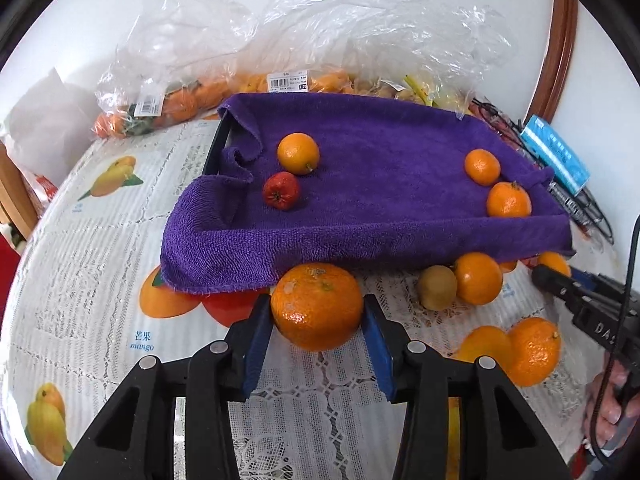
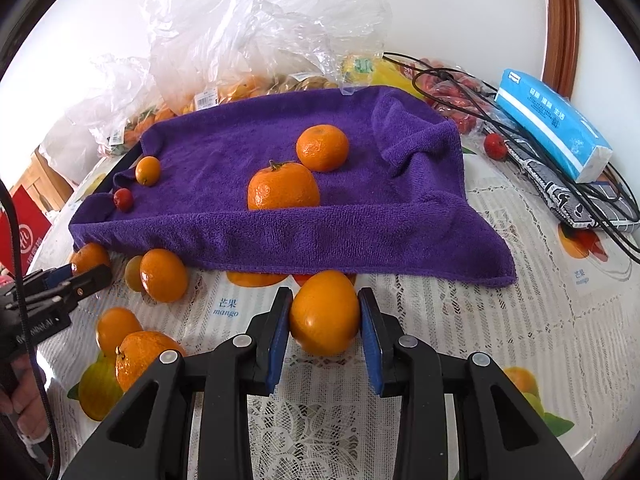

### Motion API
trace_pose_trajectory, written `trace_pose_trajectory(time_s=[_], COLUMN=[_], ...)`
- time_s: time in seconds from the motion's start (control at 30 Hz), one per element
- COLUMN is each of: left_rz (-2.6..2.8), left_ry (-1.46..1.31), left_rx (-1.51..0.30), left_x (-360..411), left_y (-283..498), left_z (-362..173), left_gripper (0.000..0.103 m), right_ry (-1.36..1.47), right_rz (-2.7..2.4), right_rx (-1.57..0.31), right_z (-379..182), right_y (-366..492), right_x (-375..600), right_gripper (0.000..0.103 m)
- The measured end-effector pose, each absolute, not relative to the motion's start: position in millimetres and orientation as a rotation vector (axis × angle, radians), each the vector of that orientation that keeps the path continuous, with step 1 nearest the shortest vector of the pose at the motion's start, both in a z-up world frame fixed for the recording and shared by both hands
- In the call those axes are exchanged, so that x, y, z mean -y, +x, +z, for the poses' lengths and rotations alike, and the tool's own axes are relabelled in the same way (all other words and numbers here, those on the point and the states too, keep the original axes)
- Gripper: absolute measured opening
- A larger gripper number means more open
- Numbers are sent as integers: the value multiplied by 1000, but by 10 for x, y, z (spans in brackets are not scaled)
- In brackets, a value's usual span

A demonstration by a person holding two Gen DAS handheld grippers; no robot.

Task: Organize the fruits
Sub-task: 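Lift both oranges and carry them over the purple towel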

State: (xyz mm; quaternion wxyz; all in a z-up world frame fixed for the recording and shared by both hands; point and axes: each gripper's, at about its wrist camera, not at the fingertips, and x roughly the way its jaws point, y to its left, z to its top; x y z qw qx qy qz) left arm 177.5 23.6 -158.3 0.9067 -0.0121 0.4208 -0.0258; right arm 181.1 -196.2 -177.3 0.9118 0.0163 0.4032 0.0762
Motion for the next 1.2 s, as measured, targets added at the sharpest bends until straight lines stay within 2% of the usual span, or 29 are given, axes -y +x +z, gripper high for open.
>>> trace_pose_trajectory(time_s=[0.8, 1.2], left_rz=[-21, -92], left_ry=[5, -119], left_rx=[-875, -905], left_x=[-195, -397], left_y=[1786, 1626], left_z=[-1584, -1503], left_gripper=[42, 42], right_ry=[-16, 29], right_rz=[134, 127], right_rx=[-835, -826], right_z=[-1783, -1700], right_y=[1818, 1640], right_x=[1893, 1936], right_gripper=[34, 33])
